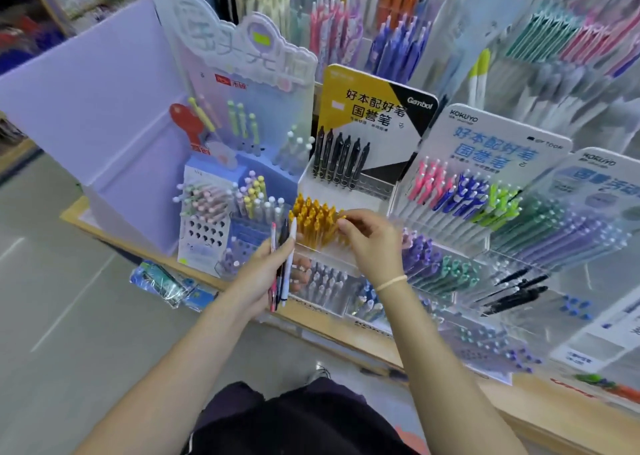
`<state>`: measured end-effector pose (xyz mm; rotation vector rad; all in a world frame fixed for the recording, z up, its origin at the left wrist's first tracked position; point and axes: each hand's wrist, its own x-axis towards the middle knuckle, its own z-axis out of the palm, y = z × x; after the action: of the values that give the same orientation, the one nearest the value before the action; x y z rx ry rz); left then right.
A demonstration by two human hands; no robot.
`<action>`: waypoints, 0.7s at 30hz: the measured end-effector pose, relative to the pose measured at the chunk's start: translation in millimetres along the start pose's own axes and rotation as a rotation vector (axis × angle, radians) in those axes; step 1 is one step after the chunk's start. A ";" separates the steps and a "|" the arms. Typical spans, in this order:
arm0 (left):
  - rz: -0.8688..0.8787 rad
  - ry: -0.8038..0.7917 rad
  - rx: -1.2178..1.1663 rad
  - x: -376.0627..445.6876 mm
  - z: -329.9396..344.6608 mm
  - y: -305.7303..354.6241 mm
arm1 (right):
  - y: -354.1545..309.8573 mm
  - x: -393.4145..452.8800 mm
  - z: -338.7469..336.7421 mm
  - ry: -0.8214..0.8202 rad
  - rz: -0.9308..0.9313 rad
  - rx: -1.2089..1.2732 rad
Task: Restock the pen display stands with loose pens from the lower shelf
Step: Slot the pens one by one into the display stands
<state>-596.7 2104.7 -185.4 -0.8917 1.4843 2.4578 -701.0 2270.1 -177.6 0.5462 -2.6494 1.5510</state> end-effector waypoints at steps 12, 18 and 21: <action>-0.035 -0.232 0.079 25.2 -25.2 31.4 | -8.8 -10.2 43.4 0.031 0.049 -0.223; -0.073 -0.360 0.164 23.5 -42.7 44.6 | -21.1 -10.3 46.5 0.056 0.125 -0.294; -0.083 -0.424 0.197 22.1 -46.9 47.1 | -31.7 -17.8 46.0 0.083 0.169 -0.379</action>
<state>-614.1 2037.3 -177.6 -0.3572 1.4620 2.2105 -667.5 2222.0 -177.7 0.2369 -2.8795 1.0275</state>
